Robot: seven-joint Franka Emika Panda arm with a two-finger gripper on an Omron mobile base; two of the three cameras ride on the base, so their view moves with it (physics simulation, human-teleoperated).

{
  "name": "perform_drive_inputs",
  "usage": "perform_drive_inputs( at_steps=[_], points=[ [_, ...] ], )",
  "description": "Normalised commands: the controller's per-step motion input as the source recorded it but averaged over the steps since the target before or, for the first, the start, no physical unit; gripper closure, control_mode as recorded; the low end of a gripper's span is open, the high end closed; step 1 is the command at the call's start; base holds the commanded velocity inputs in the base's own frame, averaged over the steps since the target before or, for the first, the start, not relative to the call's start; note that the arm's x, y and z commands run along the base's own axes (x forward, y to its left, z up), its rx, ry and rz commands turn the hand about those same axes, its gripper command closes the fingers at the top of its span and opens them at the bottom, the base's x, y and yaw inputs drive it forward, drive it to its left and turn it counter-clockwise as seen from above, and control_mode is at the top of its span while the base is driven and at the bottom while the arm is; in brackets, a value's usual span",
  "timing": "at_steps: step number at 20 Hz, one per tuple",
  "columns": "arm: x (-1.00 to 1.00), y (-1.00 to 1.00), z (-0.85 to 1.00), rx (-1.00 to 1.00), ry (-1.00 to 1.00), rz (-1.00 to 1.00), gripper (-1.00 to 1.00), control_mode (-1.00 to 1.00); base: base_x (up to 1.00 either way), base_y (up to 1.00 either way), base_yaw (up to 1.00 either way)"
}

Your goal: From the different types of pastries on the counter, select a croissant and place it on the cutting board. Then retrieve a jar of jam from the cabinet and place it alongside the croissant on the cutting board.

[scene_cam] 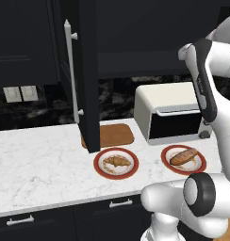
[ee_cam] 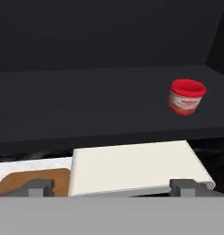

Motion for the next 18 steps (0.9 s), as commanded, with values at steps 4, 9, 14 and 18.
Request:
perform_drive_inputs(
  at_steps=[4,9,14,18],
  points=[
    [0.08,-0.07,-0.03,0.0,0.02,-0.03,-1.0,-1.0,0.0,0.0,0.0],
    [-0.53,-0.03,-0.63,-0.1,0.01,-0.02,-1.0,-1.0,0.0,0.0,0.0],
    [0.53,-0.58,0.15,0.01,0.02,-0.02,-1.0,-1.0,0.0,0.0,0.0],
    [0.75,-0.89,0.42,0.11,0.0,-0.04,-1.0,-1.0,0.0,0.0,0.0]
  ],
)
